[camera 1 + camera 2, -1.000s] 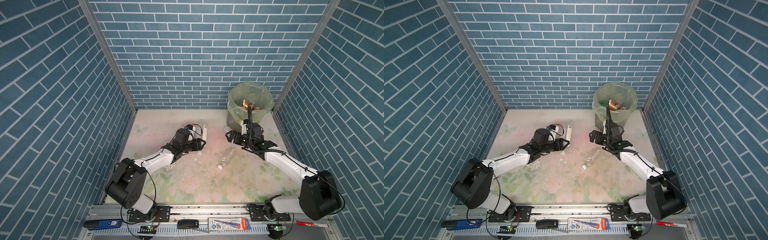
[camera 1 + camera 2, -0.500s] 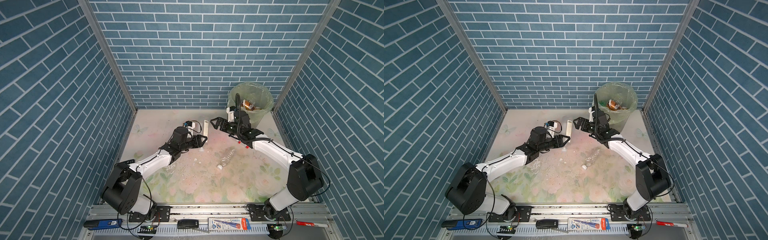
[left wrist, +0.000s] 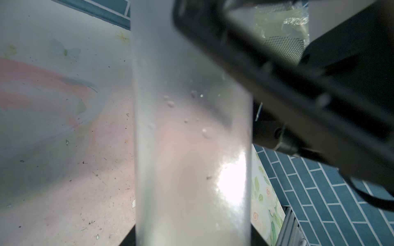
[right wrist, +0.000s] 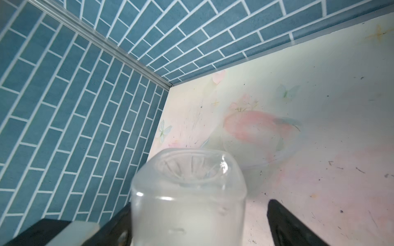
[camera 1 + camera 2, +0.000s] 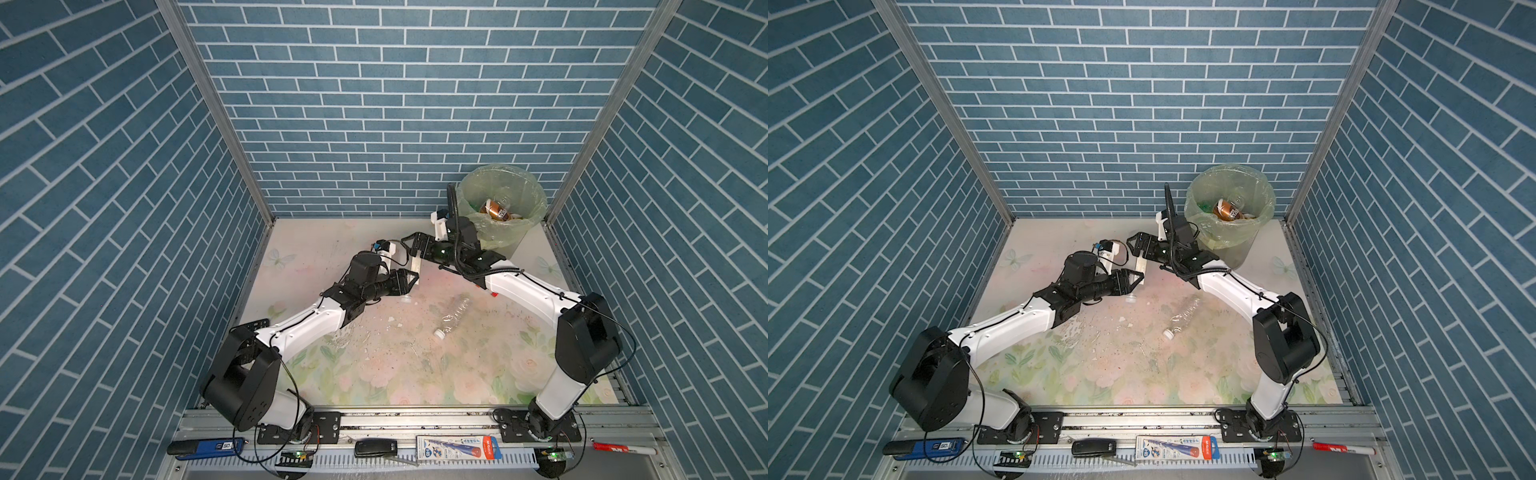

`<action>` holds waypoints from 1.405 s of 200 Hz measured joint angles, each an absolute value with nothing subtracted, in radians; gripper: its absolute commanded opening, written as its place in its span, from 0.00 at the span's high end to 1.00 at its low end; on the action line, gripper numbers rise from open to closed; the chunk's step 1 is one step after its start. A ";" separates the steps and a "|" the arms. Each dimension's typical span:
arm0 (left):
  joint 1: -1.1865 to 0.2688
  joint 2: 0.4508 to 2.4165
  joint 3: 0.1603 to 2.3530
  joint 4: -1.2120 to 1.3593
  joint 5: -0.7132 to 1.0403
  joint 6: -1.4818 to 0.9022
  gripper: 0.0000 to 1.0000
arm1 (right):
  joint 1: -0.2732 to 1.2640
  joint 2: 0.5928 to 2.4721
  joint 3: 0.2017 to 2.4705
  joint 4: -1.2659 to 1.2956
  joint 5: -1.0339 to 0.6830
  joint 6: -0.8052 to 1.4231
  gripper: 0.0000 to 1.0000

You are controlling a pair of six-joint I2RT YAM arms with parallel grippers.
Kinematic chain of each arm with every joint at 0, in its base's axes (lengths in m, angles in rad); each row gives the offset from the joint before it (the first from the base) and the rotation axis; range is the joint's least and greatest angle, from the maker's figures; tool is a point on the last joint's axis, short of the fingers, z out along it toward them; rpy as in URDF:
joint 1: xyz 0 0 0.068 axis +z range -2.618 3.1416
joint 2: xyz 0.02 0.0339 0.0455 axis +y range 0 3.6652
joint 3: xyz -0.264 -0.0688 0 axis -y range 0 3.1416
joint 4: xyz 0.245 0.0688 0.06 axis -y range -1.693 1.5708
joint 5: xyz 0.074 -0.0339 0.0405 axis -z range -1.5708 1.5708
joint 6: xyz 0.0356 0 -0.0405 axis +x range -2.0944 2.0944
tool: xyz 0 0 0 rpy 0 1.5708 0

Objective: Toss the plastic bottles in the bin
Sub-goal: 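Close the right gripper on the frosted bottle's top while the left holds it, then carry the frosted bottle over the bin with the right gripper and release it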

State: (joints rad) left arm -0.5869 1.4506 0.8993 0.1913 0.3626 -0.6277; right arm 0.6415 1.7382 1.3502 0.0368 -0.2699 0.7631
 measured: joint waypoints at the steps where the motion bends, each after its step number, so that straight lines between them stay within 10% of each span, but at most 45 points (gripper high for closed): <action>1: -0.587 1.451 0.899 0.191 0.363 -0.628 0.48 | 0.641 1.739 1.350 0.037 -0.270 0.764 0.18; 84: -0.590 1.446 0.905 0.158 0.334 -0.596 0.29 | 0.654 1.766 1.385 0.017 -0.289 0.796 0.65; 135: -0.590 1.391 0.905 0.096 0.302 -0.571 0.01 | 0.640 1.766 1.432 -0.051 -0.278 0.751 0.67; 281: -0.617 1.465 1.299 -0.018 0.257 -0.489 0.01 | 0.384 1.716 2.097 -0.486 -0.102 0.359 0.71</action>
